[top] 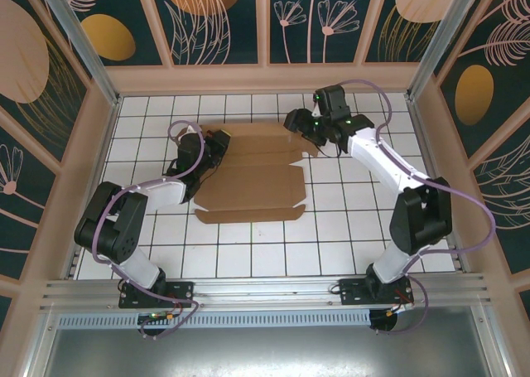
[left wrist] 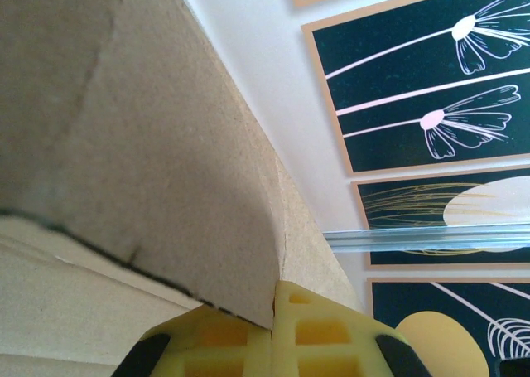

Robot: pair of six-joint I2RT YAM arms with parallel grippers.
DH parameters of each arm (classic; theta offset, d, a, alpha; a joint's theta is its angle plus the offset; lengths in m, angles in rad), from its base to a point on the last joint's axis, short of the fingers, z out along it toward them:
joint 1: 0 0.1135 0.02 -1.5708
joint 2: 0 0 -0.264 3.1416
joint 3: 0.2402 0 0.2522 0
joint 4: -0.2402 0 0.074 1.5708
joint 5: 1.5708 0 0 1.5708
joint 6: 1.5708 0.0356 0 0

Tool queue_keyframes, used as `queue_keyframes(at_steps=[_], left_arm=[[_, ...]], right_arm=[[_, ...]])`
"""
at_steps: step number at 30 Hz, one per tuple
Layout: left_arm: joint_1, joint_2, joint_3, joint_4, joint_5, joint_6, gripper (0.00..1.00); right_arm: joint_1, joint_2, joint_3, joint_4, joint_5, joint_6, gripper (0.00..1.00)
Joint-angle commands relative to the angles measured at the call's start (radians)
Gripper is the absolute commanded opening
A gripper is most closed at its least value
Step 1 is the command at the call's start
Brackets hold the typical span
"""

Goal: Fold the paper box

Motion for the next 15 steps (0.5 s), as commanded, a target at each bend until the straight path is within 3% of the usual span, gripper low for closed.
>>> queue_keyframes(at_steps=[1, 15], left_arm=[[-0.006, 0.031, -0.02, -0.034, 0.007, 0.0, 0.0], [-0.006, 0.036, -0.007, -0.028, 0.03, -0.006, 0.0]], right_arm=[[-0.019, 0.04, 0.031, 0.047, -0.083, 0.066, 0.65], [-0.053, 0.155, 0.012, 0.228, -0.265, 0.108, 0.63]])
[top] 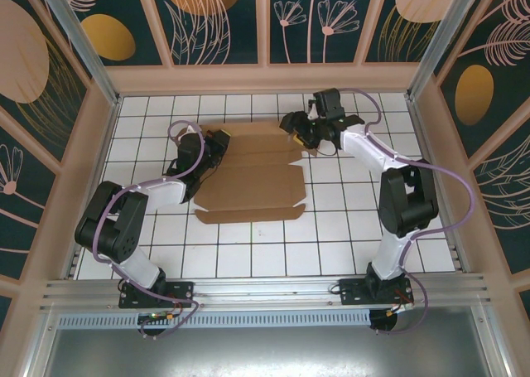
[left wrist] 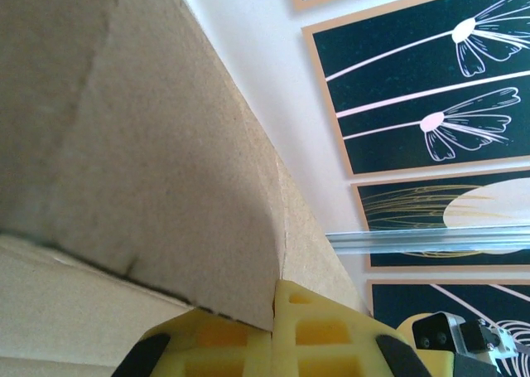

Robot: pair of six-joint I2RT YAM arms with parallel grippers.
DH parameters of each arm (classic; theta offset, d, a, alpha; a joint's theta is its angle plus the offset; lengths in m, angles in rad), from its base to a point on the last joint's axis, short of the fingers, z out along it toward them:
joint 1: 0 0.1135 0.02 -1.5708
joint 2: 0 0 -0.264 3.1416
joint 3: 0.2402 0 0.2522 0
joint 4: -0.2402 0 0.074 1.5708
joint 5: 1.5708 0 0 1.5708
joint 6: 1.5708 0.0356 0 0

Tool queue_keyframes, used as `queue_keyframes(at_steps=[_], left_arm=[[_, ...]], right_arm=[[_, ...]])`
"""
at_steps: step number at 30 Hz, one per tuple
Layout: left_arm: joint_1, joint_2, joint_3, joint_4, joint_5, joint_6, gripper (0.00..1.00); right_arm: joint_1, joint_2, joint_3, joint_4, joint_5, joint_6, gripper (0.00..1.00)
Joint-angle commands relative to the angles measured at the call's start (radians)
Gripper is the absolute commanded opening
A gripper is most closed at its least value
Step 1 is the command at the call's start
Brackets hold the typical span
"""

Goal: Fold the paper box

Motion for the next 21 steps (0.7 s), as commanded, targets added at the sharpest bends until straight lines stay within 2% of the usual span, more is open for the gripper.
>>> queue_keyframes(at_steps=[1, 3, 5, 10, 13, 18, 21], left_arm=[[-0.006, 0.032, -0.009, -0.033, 0.033, -0.003, 0.0], [-0.005, 0.034, -0.009, -0.031, 0.037, -0.007, 0.0], [-0.006, 0.028, -0.009, -0.032, 0.036, -0.005, 0.0], [-0.006, 0.022, 0.009, -0.07, 0.022, 0.007, 0.0], [-0.006, 0.023, 0.004, -0.068, 0.019, 0.004, 0.0], [-0.006, 0.036, 0.004, -0.052, 0.031, -0.004, 0.0], [-0.006, 0.034, 0.004, -0.052, 0.03, -0.003, 0.0]], right_arm=[[-0.012, 0.014, -0.002, 0.132, -0.1, 0.031, 0.63], [-0.016, 0.018, -0.018, 0.184, -0.171, 0.04, 0.62], [-0.017, 0.019, 0.002, 0.152, -0.183, 0.004, 0.62], [-0.023, 0.015, 0.1, -0.093, -0.028, -0.2, 0.64], [-0.032, 0.018, 0.147, -0.187, 0.036, -0.272, 0.65], [-0.035, 0.033, 0.137, -0.169, 0.053, -0.274, 0.65], [-0.034, 0.061, 0.12, -0.118, 0.019, -0.232, 0.65]])
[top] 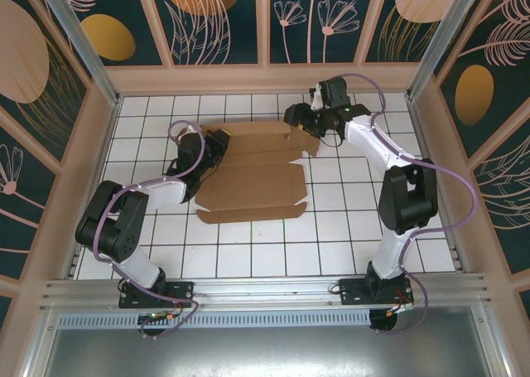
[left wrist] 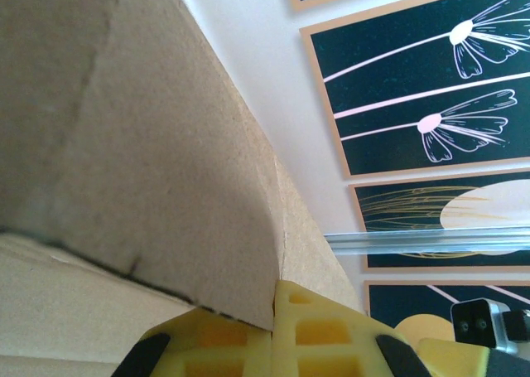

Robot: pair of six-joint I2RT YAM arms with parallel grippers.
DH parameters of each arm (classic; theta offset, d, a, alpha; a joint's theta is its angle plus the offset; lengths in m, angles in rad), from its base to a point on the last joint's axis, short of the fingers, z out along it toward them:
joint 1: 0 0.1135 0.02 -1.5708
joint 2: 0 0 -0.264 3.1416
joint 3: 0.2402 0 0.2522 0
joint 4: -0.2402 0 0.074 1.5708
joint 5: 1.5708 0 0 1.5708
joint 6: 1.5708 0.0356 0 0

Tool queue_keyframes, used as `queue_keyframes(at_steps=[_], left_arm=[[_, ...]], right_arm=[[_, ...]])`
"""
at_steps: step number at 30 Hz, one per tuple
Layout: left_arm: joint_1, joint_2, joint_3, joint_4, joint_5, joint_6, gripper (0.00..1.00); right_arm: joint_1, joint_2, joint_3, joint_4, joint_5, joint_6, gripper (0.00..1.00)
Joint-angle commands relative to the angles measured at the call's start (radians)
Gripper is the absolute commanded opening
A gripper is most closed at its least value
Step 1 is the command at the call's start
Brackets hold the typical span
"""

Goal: Fold the paper box

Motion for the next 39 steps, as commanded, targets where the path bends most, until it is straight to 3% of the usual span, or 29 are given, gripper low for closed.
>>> queue_keyframes(at_steps=[1, 11, 17, 19, 21, 23, 27, 29, 31, 37, 39], left_arm=[[-0.006, 0.028, 0.002, -0.059, 0.029, 0.004, 0.0], [-0.004, 0.033, 0.004, -0.052, 0.036, 0.003, 0.0], [-0.006, 0.033, 0.001, -0.056, 0.035, -0.001, 0.0], [-0.006, 0.034, 0.001, -0.059, 0.034, 0.0, 0.0], [-0.006, 0.031, 0.002, -0.066, 0.026, 0.003, 0.0], [-0.006, 0.032, 0.006, -0.075, 0.021, 0.006, 0.0], [-0.006, 0.038, 0.017, -0.086, 0.02, 0.004, 0.0], [-0.005, 0.041, 0.023, -0.092, 0.018, 0.003, 0.0], [-0.005, 0.044, 0.028, -0.094, 0.021, 0.003, 0.0], [-0.005, 0.055, 0.06, -0.12, 0.019, 0.01, 0.0], [-0.005, 0.057, 0.067, -0.123, 0.02, 0.014, 0.0]], right_arm=[[-0.002, 0.047, -0.013, 0.03, -0.032, 0.021, 0.64], [0.0, 0.052, -0.178, 0.446, -0.32, 0.302, 0.61], [-0.039, 0.012, -0.362, 0.776, -0.399, 0.511, 0.48], [-0.051, 0.006, -0.342, 0.681, -0.361, 0.441, 0.48], [-0.048, -0.02, -0.277, 0.455, -0.222, 0.272, 0.55], [-0.043, -0.07, -0.266, 0.341, -0.087, 0.171, 0.59], [-0.044, -0.161, -0.338, 0.309, -0.004, 0.088, 0.67], [-0.04, -0.201, -0.379, 0.292, 0.044, 0.058, 0.66], [-0.021, -0.265, -0.449, 0.304, 0.143, 0.032, 0.58], [0.051, -0.263, -0.541, 0.294, 0.262, -0.006, 0.07], [0.073, -0.22, -0.529, 0.286, 0.296, -0.013, 0.01]])
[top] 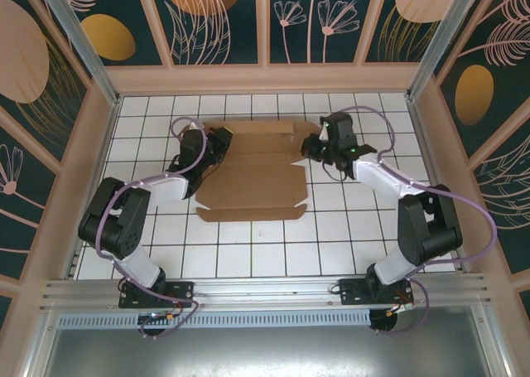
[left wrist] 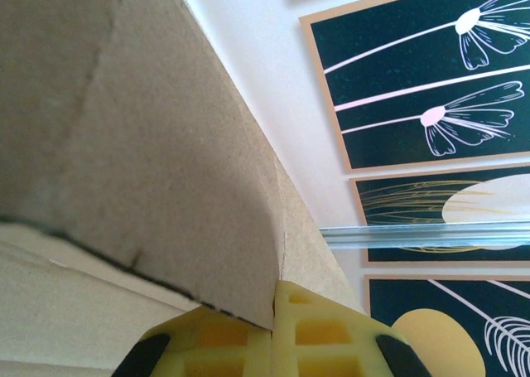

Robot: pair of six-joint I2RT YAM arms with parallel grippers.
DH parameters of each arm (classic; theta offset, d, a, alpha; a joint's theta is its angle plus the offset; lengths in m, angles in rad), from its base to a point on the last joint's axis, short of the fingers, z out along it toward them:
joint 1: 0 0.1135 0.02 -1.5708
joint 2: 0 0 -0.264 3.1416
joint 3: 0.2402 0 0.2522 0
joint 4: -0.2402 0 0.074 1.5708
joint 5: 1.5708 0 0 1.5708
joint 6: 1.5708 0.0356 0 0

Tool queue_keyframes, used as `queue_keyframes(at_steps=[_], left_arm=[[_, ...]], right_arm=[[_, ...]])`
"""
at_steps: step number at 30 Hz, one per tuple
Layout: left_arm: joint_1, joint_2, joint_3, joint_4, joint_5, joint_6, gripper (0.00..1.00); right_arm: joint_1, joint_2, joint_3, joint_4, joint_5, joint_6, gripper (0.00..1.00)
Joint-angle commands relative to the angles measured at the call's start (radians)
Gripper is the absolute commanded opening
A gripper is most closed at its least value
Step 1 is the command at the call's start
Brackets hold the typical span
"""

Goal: Fold the paper box

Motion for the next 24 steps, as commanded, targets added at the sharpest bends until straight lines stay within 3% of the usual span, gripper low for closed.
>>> queue_keyframes(at_steps=[1, 3, 14, 24], left_arm=[[-0.004, 0.026, 0.015, -0.088, -0.001, 0.015, 0.0], [-0.004, 0.027, 0.017, -0.089, 0.001, 0.018, 0.0], [-0.003, 0.027, 0.016, -0.092, 0.011, 0.029, 0.0], [-0.002, 0.027, 0.016, -0.095, 0.011, 0.034, 0.0]], right_arm=[[0.037, 0.076, 0.005, -0.03, 0.116, -0.045, 0.03], [0.064, 0.133, 0.049, -0.045, 0.157, -0.051, 0.1], [0.041, 0.286, 0.107, 0.097, 0.242, -0.032, 0.25], [-0.021, 0.305, 0.088, 0.134, 0.169, -0.063, 0.39]])
